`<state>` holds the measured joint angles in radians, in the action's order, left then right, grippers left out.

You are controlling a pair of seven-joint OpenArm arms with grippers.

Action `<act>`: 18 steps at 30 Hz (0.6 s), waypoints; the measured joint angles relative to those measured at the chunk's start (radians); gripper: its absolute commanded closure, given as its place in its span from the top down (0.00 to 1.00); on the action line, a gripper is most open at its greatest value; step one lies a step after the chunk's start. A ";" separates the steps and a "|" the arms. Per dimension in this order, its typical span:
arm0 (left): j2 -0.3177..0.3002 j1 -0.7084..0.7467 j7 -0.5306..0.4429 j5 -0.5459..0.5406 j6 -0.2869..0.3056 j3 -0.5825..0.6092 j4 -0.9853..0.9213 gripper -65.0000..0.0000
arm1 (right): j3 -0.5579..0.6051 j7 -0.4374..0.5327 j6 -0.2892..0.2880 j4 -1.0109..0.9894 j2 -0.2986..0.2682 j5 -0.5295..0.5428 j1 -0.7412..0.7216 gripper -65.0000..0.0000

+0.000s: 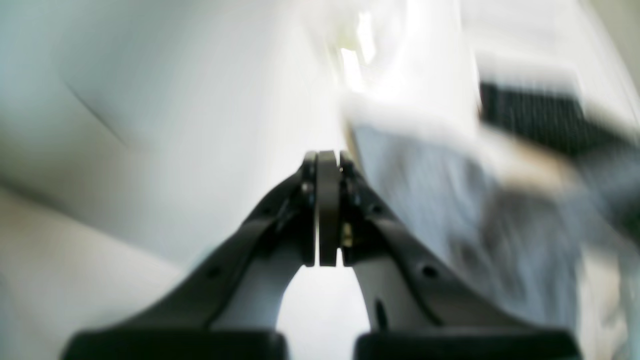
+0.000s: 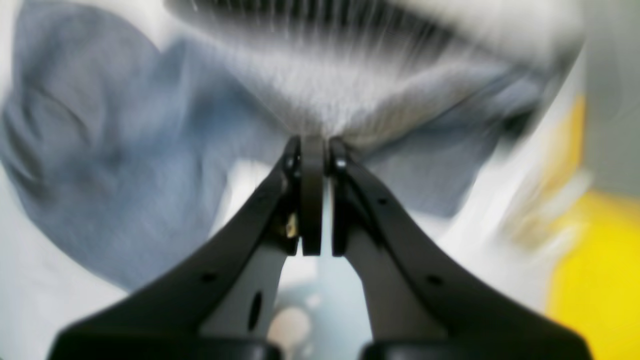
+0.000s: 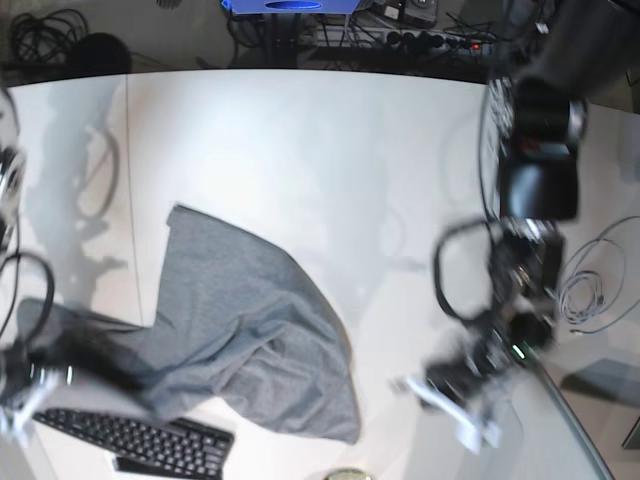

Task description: Layout the t-shirt on the table in an organized manner, then fold the t-shirt properly

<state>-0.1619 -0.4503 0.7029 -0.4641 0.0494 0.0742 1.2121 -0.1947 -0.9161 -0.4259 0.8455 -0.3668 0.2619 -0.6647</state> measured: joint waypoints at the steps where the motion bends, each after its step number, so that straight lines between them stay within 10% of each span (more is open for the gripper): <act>1: 0.014 0.048 -0.005 -0.002 0.003 0.044 0.002 0.00 | -0.021 0.003 0.004 0.010 0.007 -0.004 0.053 0.01; 18: 0.319 0.084 -0.717 -0.019 0.003 0.697 -0.518 0.00 | -0.077 0.135 0.000 0.175 0.003 0.023 0.247 0.01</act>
<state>0.1574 -0.3660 -0.0143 -0.4828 0.0528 0.7712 0.6945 -0.2722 -0.7811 -0.4255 1.0203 -0.3634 0.2848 -0.4175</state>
